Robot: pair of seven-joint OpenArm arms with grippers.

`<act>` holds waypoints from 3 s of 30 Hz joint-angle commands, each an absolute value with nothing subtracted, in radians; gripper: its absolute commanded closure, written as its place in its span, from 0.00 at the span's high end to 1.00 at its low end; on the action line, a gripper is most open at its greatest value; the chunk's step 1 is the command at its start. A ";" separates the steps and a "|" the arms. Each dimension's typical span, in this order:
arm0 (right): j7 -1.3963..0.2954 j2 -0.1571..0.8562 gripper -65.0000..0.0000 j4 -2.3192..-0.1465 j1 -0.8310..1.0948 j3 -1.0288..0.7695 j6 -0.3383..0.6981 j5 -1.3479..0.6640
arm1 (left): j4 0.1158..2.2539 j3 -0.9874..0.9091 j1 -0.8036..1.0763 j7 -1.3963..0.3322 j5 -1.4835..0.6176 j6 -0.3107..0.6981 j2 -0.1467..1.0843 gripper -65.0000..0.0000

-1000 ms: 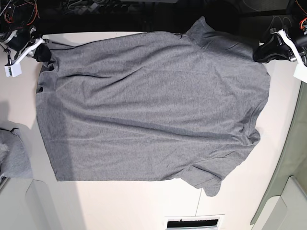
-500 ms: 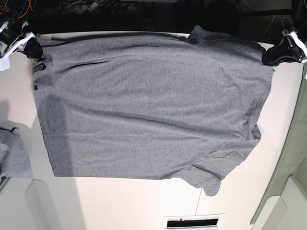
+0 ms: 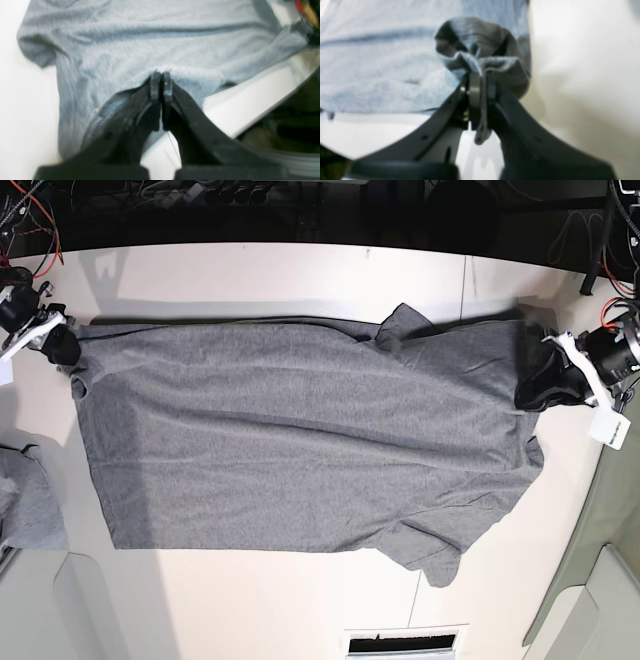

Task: Layout the t-shirt on the table in an organized manner, then fold the t-shirt properly
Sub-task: 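Pull both held corners apart and lay the shirt straight, then regrasp the shirt edge with both grippers and tug it taut, then move both grippers inward and grasp the shirt body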

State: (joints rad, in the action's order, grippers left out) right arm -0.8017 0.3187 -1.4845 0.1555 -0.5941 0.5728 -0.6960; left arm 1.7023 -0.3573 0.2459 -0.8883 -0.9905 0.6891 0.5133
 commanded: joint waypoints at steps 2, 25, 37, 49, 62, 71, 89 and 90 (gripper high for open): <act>-0.759 0.338 0.00 -1.444 0.107 -0.599 0.573 -0.706 | 1.661 -0.312 0.184 -0.848 -0.959 0.698 0.532 0.00; -0.762 0.336 0.51 -1.318 0.031 -0.767 0.572 -0.695 | 1.381 -0.488 0.121 -1.001 -1.249 0.698 0.571 0.47; -0.736 0.337 0.51 -1.317 0.028 -0.763 0.565 -0.647 | 1.381 -0.545 0.288 -1.006 -1.327 0.698 0.511 0.47; -0.698 0.333 0.51 -1.317 0.028 -0.667 0.531 -0.543 | 1.380 -0.545 0.289 -0.977 -1.225 0.698 0.504 0.47; -0.662 0.332 0.63 -1.316 0.025 -0.666 0.512 -0.527 | 1.377 -0.536 0.288 -0.882 -1.065 0.698 0.450 0.58; -0.651 0.332 0.63 -1.316 0.023 -0.665 0.512 -0.547 | 1.377 -0.535 0.282 -0.871 -1.068 0.698 0.449 0.58; -0.640 0.326 0.00 -1.318 -0.133 -0.654 0.533 -0.586 | 1.585 -0.497 0.279 -0.837 -1.094 0.698 0.465 0.11; -0.624 0.326 0.00 -1.316 -0.151 -0.637 0.532 -0.559 | 1.585 -0.462 0.278 -0.801 -1.049 0.698 0.465 0.10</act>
